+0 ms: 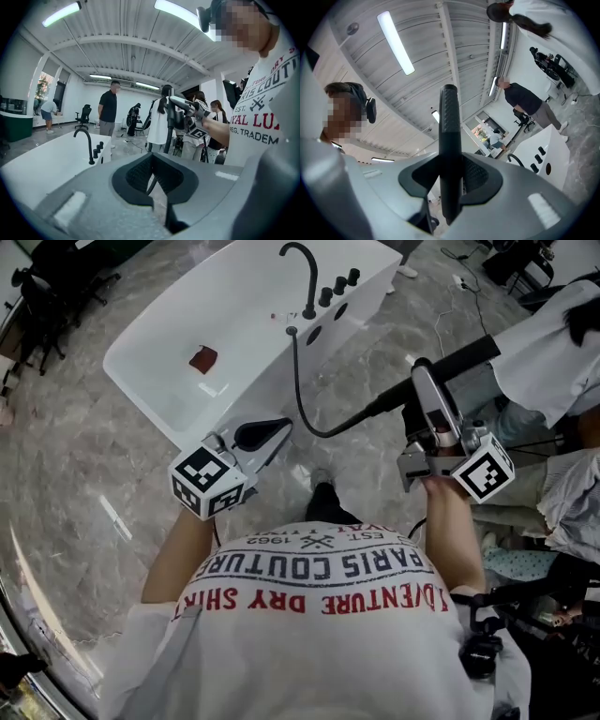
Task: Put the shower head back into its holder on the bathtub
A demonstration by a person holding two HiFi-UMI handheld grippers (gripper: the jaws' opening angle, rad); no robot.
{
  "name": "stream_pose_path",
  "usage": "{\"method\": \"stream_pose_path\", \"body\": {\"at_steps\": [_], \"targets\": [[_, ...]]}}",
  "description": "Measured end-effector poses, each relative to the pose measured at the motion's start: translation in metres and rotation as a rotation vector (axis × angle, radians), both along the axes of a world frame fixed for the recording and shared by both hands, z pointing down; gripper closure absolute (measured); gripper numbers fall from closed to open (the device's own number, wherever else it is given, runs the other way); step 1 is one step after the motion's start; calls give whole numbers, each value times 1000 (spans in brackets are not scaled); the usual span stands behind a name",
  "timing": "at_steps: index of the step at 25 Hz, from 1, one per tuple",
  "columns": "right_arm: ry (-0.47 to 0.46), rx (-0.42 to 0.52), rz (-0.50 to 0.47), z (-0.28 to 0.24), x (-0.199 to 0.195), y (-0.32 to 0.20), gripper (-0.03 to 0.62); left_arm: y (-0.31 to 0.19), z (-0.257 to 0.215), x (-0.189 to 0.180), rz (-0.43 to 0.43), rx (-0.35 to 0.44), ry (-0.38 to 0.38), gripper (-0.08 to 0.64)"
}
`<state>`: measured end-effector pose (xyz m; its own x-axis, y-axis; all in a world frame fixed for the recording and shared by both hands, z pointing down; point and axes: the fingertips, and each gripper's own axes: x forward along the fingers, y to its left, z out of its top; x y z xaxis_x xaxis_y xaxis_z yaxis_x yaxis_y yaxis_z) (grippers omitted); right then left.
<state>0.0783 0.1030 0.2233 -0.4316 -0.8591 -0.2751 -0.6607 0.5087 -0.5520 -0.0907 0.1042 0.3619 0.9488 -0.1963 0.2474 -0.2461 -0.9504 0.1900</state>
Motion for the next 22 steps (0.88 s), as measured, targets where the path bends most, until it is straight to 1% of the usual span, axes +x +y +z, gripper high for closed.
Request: {"method": "stream_pose_path", "body": {"at_steps": [3, 7, 8, 9, 11, 13, 16, 18, 22], "targets": [[-51, -23, -18, 9, 19, -30, 459, -13, 22, 15, 13, -11, -60, 558], [-102, -36, -40, 22, 51, -76, 460, -42, 57, 49, 56, -12, -119, 555], [-113, -38, -48, 26, 59, -87, 460, -49, 66, 58, 62, -20, -136, 545], [-118, -40, -55, 29, 66, -97, 460, -56, 75, 68, 68, -28, -153, 506], [-104, -38, -69, 31, 77, -115, 460, -69, 88, 88, 82, -34, -186, 477], [-88, -33, -89, 33, 85, -131, 460, -80, 99, 107, 105, -43, -214, 466], [-96, -46, -113, 39, 96, -150, 460, -85, 123, 131, 160, -72, -262, 421], [-94, -56, -114, 41, 104, -161, 460, -87, 142, 145, 192, -73, -298, 401], [-93, -68, -107, 39, 115, -176, 460, -89, 181, 169, 234, -85, -350, 390]]}}
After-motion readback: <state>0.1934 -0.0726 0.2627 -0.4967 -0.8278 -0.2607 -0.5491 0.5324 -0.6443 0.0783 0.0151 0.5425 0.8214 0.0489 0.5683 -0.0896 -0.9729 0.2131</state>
